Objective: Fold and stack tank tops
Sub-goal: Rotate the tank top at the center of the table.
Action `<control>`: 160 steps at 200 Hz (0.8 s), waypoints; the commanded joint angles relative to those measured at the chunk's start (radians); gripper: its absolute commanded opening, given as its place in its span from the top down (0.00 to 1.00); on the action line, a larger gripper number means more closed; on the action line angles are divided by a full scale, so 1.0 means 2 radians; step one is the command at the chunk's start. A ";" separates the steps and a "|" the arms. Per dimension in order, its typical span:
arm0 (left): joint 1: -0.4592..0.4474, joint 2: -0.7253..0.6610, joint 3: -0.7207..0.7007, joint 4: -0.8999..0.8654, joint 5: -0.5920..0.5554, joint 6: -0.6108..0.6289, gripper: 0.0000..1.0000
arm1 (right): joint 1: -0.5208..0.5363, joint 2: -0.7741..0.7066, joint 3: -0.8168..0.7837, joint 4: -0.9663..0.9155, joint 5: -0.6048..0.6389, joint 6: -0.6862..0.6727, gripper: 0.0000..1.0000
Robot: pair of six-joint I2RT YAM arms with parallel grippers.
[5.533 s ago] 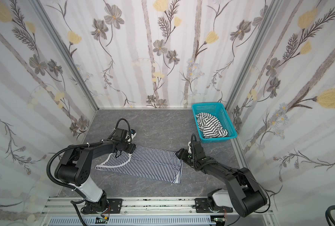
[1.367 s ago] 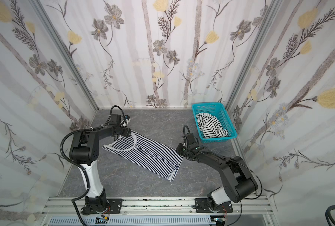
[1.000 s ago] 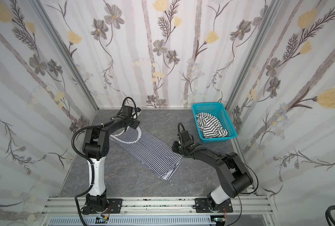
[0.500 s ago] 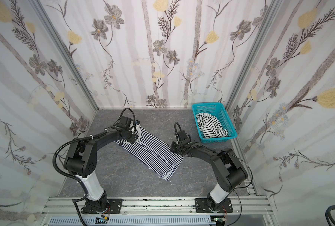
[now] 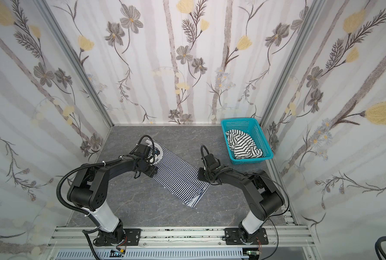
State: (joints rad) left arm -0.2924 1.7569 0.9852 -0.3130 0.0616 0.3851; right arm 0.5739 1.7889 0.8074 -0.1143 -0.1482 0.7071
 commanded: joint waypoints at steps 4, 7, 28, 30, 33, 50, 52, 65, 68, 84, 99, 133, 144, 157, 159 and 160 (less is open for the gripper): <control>-0.001 0.024 0.009 -0.004 -0.028 -0.001 0.28 | 0.008 -0.015 -0.013 0.012 0.024 0.019 0.69; -0.001 0.027 0.010 -0.004 -0.030 0.000 0.28 | 0.009 -0.018 -0.015 0.012 0.025 0.021 0.69; -0.003 0.042 0.022 -0.005 -0.040 0.007 0.28 | 0.014 -0.032 -0.023 0.009 0.033 0.029 0.68; -0.003 0.043 0.023 -0.005 -0.041 0.008 0.28 | 0.014 -0.032 -0.035 0.009 0.034 0.029 0.68; -0.003 0.045 0.025 -0.005 -0.042 0.009 0.28 | 0.016 -0.035 -0.041 0.009 0.034 0.030 0.68; -0.005 0.061 0.046 -0.005 -0.047 0.016 0.28 | 0.024 -0.043 -0.057 0.010 0.036 0.038 0.68; -0.006 0.064 0.049 -0.005 -0.048 0.016 0.28 | 0.025 -0.044 -0.059 0.011 0.037 0.038 0.68; -0.007 0.083 0.072 -0.006 -0.056 0.020 0.28 | 0.035 -0.049 -0.070 0.012 0.039 0.045 0.68; -0.008 0.088 0.079 -0.007 -0.057 0.021 0.28 | 0.038 -0.050 -0.072 0.012 0.039 0.047 0.68; -0.014 0.113 0.112 -0.010 -0.067 0.023 0.28 | 0.053 -0.053 -0.086 0.017 0.039 0.058 0.68; -0.024 0.133 0.143 -0.013 -0.072 0.028 0.28 | 0.070 -0.053 -0.097 0.020 0.040 0.069 0.68; -0.049 0.177 0.206 -0.018 -0.086 0.036 0.27 | 0.115 -0.064 -0.113 0.012 0.043 0.098 0.68; -0.056 0.191 0.221 -0.018 -0.089 0.039 0.27 | 0.139 -0.068 -0.112 0.008 0.043 0.108 0.68; -0.063 0.209 0.237 -0.019 -0.092 0.040 0.27 | 0.161 -0.069 -0.108 0.004 0.043 0.120 0.68; -0.064 0.212 0.238 -0.019 -0.092 0.039 0.27 | 0.164 -0.069 -0.107 0.004 0.042 0.121 0.68; -0.064 0.212 0.239 -0.019 -0.092 0.040 0.27 | 0.165 -0.069 -0.107 0.004 0.042 0.121 0.68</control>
State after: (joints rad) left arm -0.4023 2.1185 1.4342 -0.2317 -0.0834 0.4263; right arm 0.8459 1.6485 0.5938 0.0223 -0.0303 0.8768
